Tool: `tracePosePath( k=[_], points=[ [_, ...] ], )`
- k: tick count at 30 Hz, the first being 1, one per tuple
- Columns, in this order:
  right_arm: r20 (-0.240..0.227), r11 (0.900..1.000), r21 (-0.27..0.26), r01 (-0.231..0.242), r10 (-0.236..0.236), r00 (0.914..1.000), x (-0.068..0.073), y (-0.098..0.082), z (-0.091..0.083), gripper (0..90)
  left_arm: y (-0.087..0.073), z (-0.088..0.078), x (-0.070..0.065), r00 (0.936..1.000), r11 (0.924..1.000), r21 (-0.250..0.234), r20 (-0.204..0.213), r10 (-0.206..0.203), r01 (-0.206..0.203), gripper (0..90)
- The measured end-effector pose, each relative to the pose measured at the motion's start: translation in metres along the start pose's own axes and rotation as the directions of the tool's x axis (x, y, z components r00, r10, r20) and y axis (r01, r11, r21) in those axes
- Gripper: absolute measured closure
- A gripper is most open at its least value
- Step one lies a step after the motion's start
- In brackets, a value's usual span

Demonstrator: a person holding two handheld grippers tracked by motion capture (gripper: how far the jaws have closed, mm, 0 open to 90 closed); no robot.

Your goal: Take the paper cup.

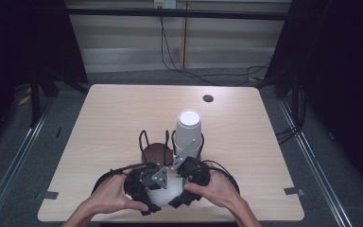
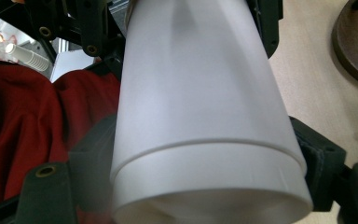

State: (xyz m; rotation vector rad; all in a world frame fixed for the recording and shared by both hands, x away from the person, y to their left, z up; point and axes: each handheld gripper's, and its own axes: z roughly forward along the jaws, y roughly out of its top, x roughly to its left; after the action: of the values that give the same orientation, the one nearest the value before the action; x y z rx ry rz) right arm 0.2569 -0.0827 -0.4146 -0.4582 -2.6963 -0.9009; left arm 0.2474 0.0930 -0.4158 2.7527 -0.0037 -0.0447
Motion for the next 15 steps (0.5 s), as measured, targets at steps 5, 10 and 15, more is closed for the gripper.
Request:
tracePosePath(
  k=[5,10,15],
  points=[
    [-0.010,1.000,0.005,-0.005,0.005,0.9999,-0.003,-0.001,0.000,23.5,-0.003,-0.003,0.001,0.9997,0.9982,-0.058,-0.016,0.016,-0.017,14.1],
    [0.007,1.000,-0.002,-0.019,0.019,0.9998,-0.002,0.001,-0.002,23.6,-0.005,-0.004,0.003,0.9997,0.9961,-0.088,-0.024,0.006,-0.008,12.3],
    [-0.001,1.000,-0.014,-0.008,0.008,1.0000,-0.004,0.001,0.000,23.7,-0.010,-0.011,0.006,0.9997,0.9908,-0.133,-0.011,0.023,-0.024,12.1]
  ],
)
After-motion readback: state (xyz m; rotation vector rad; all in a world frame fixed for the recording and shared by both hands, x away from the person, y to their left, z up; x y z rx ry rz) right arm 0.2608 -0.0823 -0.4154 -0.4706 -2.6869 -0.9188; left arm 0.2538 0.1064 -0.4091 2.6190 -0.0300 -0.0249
